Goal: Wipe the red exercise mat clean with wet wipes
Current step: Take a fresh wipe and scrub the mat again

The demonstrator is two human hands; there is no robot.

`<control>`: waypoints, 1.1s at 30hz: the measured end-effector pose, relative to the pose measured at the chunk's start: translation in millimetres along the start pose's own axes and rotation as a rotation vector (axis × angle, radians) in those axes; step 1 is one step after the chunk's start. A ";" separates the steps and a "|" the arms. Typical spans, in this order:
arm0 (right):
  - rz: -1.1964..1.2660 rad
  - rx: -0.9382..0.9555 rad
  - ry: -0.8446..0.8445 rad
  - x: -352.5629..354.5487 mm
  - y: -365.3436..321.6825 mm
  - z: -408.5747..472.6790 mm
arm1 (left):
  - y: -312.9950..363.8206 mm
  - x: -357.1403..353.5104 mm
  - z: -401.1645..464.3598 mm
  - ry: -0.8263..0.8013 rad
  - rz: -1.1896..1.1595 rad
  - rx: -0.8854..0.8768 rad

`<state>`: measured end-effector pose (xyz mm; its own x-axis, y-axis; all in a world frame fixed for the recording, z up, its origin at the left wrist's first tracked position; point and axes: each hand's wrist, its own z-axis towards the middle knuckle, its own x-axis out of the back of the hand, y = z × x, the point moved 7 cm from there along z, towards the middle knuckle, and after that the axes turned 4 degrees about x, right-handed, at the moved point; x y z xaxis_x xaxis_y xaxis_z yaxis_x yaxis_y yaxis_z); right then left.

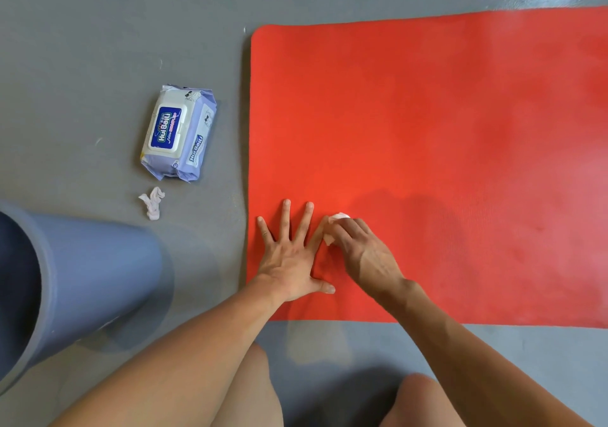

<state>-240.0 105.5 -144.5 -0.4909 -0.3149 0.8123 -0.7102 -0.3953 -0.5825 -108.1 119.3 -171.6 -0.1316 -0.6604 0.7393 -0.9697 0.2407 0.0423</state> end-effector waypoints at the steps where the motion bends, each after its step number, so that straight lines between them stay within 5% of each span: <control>1: -0.004 -0.003 -0.025 5.1 2.4 -3.6 | -0.1 0.4 0.7 0.001 0.000 -0.001; 5: -0.063 -0.115 0.052 35.0 18.4 -19.2 | 0.2 7.9 -4.1 0.094 -0.068 -0.001; 9: -0.255 -0.378 0.114 54.9 74.3 -40.7 | 16.2 34.8 -21.2 0.651 -0.155 -0.166; 11: -0.309 -0.446 0.086 50.6 92.8 -49.2 | 38.5 32.7 -22.0 0.754 -0.211 -0.307; 19: -0.439 -0.486 0.072 34.8 109.3 -59.2 | 43.3 33.6 15.3 0.739 -0.463 -0.292; 25: -0.438 -0.462 0.139 37.3 109.7 -59.4 | 37.0 57.2 48.4 0.854 -0.723 -0.032; 33: -0.448 -0.452 0.191 36.6 111.1 -62.3 | 86.3 47.1 28.3 0.698 -0.444 -0.553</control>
<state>-368.3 103.8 -177.7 -0.1500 -0.0295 0.9883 -0.9878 -0.0386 -0.1510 -203.7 88.9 -152.1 0.5424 -0.2473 0.8029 -0.6460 0.4882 0.5868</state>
